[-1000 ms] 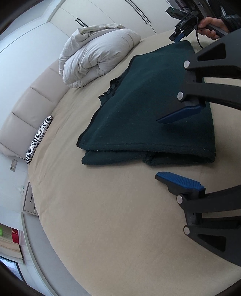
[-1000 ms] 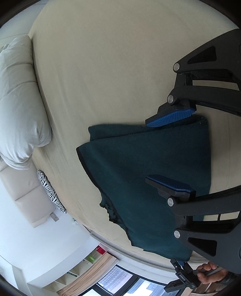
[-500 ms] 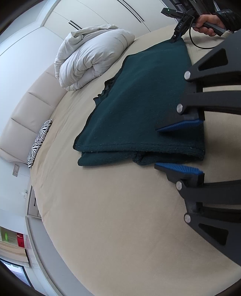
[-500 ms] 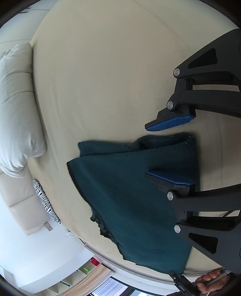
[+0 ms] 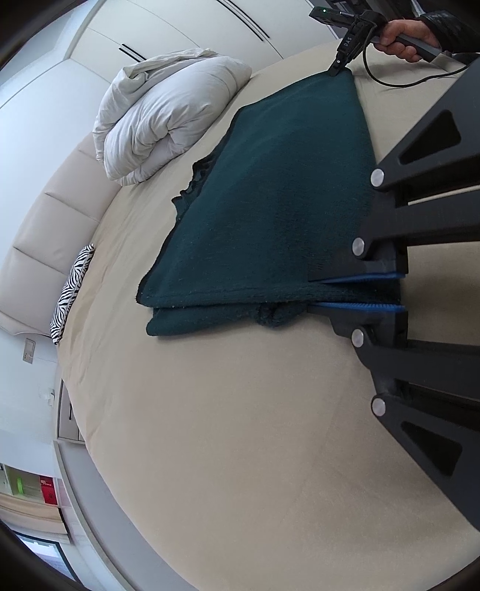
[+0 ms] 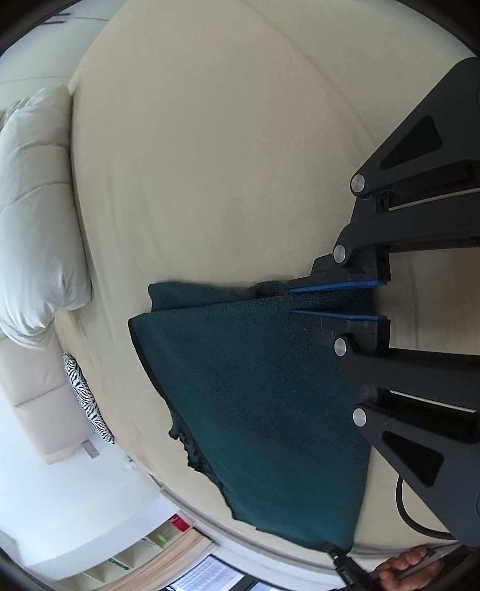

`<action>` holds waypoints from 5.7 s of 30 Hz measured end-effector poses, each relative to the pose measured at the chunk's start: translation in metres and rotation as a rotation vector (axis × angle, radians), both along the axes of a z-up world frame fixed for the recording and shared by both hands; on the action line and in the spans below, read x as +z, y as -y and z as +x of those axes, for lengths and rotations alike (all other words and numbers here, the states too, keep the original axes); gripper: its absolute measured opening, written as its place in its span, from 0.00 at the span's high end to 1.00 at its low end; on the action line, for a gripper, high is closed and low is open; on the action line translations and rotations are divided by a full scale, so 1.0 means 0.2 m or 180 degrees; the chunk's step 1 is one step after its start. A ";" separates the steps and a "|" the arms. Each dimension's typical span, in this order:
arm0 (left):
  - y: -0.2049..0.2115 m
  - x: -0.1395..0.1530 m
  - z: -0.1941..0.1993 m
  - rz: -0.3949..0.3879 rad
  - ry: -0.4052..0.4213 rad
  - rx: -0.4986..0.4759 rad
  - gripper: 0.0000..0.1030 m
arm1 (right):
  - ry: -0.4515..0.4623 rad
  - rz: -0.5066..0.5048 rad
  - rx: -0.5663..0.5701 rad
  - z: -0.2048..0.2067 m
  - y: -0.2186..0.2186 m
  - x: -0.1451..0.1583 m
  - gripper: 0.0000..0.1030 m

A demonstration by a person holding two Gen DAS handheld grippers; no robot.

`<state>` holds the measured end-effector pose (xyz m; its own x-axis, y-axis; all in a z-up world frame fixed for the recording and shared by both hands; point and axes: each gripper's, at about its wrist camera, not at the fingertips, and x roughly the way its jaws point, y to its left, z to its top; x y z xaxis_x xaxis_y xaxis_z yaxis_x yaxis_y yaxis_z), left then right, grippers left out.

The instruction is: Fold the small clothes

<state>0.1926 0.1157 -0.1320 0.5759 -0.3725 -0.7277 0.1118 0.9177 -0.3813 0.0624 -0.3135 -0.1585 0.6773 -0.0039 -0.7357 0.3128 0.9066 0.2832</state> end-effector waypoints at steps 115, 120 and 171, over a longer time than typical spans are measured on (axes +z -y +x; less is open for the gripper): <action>0.58 -0.06 0.25 0.0783 0.0286 -0.0294 0.33 | 0.0512 0.1889 0.0136 0.31 -0.18 -0.23 0.71; 0.58 -0.06 0.24 0.0788 0.0293 -0.0294 0.33 | 0.0620 0.1780 -0.0330 0.15 0.02 -0.18 0.68; 0.66 -0.02 0.22 0.0218 0.0181 -0.0443 0.34 | -0.0104 0.1802 0.0100 0.58 0.18 -0.17 0.45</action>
